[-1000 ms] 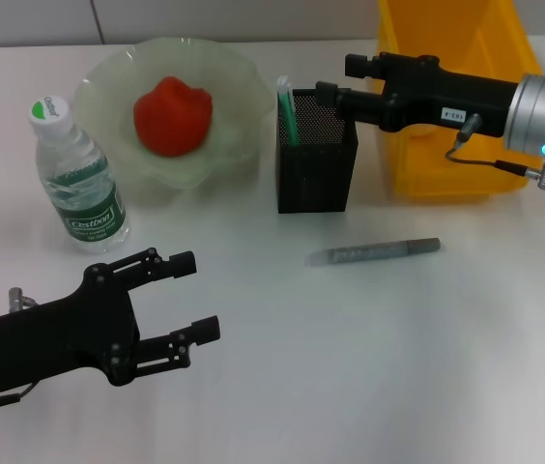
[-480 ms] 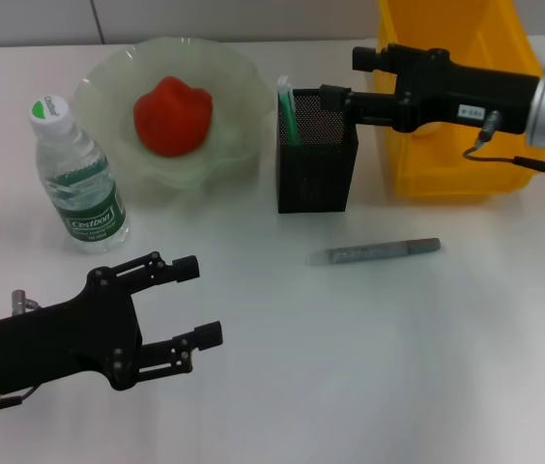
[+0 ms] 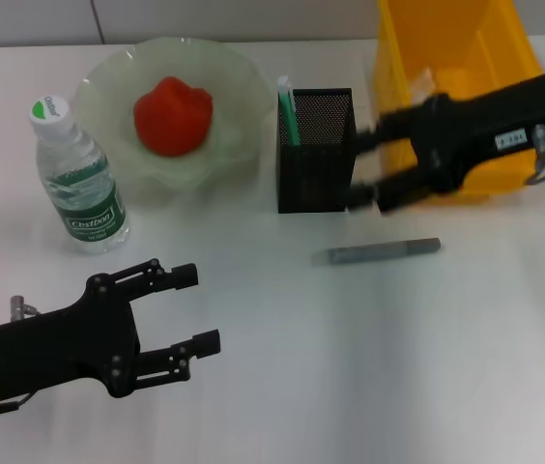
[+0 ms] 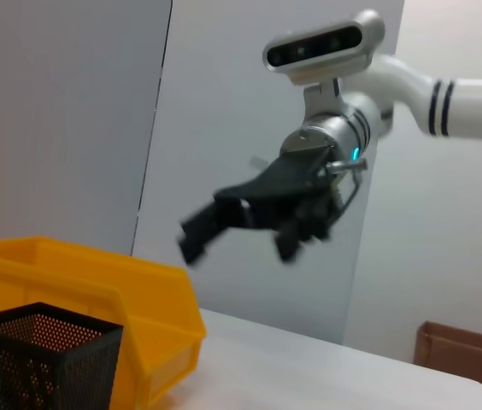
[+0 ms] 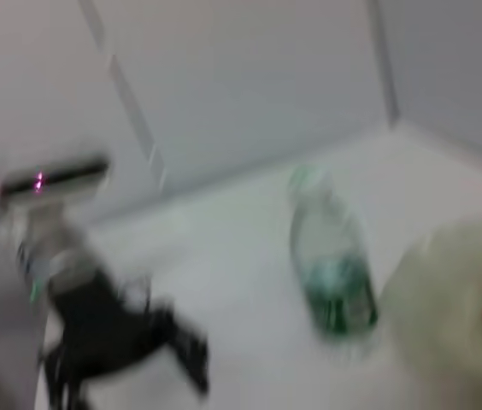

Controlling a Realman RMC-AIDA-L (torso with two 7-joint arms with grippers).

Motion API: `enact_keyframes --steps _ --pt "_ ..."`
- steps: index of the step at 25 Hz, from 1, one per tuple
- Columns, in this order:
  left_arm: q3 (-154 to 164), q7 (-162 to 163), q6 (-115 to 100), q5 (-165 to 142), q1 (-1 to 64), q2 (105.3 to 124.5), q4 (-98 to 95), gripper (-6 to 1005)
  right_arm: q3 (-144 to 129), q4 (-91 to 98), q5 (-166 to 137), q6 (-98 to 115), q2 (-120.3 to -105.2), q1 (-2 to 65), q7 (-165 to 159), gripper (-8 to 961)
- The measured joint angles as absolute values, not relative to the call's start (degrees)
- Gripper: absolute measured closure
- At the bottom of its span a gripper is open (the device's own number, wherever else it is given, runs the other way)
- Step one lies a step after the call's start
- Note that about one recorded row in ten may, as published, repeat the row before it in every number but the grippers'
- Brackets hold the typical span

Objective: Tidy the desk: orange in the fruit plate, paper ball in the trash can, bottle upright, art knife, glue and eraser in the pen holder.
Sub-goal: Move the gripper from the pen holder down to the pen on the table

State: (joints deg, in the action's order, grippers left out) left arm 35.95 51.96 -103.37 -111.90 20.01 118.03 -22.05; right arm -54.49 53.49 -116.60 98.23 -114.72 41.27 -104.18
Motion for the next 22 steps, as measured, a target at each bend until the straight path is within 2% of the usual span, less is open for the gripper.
enact_keyframes --steps 3,8,9,11,22 --pt "35.9 51.9 -103.4 -111.9 19.9 118.03 -22.1 216 -54.8 55.4 -126.2 100.9 -115.51 44.7 -106.5 124" --pt "35.9 51.9 -103.2 -111.9 19.9 118.03 -22.0 216 -59.2 55.6 -137.9 99.2 -117.91 48.9 -108.7 125" --pt "35.9 51.9 -103.1 -111.9 20.0 118.03 -21.9 216 -61.8 55.5 -140.9 97.3 -118.84 49.6 -109.0 125" --pt "35.9 51.9 -103.0 -111.9 19.9 118.06 -21.8 216 -65.0 55.3 -142.4 94.8 -119.25 49.9 -109.4 125" --pt "35.9 52.0 -103.0 -111.9 19.8 118.12 -21.6 216 -74.9 51.9 -142.5 86.0 -119.32 50.1 -109.8 155"
